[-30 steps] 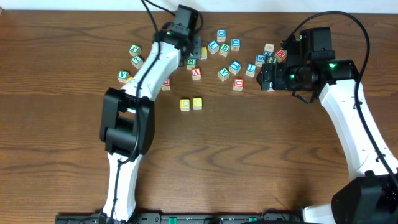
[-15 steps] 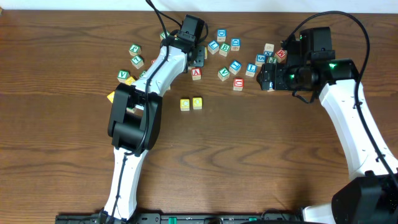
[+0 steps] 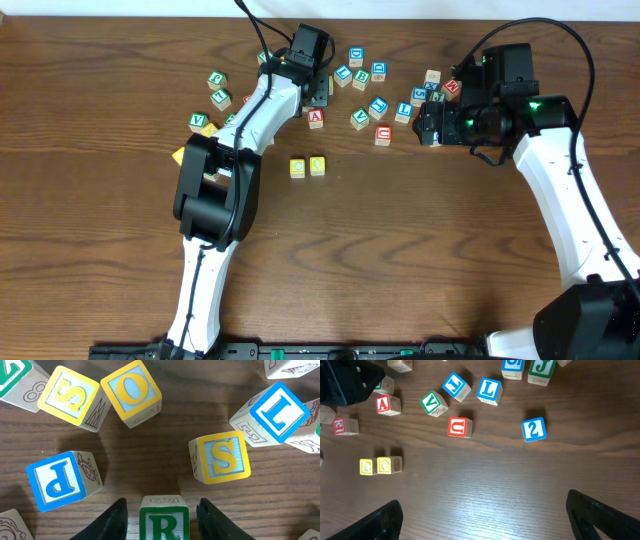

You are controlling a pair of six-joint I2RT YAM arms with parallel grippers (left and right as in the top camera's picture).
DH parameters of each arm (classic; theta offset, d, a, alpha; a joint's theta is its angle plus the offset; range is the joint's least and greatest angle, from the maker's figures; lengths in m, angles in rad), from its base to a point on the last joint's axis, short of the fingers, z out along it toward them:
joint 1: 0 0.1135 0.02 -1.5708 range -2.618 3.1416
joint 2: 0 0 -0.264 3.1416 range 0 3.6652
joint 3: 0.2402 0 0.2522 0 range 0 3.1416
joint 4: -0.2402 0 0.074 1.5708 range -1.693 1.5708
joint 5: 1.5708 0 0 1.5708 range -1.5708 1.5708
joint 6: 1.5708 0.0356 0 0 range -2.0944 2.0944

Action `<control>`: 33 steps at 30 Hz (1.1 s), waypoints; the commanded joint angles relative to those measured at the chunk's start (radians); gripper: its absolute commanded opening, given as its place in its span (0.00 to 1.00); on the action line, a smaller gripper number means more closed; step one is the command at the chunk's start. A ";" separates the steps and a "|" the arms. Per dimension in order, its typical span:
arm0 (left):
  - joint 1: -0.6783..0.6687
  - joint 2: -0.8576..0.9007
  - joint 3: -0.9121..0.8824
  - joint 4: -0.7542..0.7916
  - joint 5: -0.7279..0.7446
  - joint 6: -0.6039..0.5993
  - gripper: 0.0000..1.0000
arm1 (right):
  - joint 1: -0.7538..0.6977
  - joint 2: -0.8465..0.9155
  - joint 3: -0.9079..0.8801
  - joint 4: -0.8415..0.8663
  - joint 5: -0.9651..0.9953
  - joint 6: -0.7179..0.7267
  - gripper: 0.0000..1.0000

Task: Spell out CORL
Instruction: 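Lower the left gripper and grasp the green R block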

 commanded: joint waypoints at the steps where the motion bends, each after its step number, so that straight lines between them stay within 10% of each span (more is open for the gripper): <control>1: 0.004 0.027 -0.007 0.003 -0.021 0.003 0.44 | 0.011 0.002 0.015 -0.001 0.000 0.011 0.99; 33: 0.004 0.028 -0.053 0.025 -0.028 0.002 0.26 | 0.011 0.002 0.015 0.003 0.000 0.011 0.99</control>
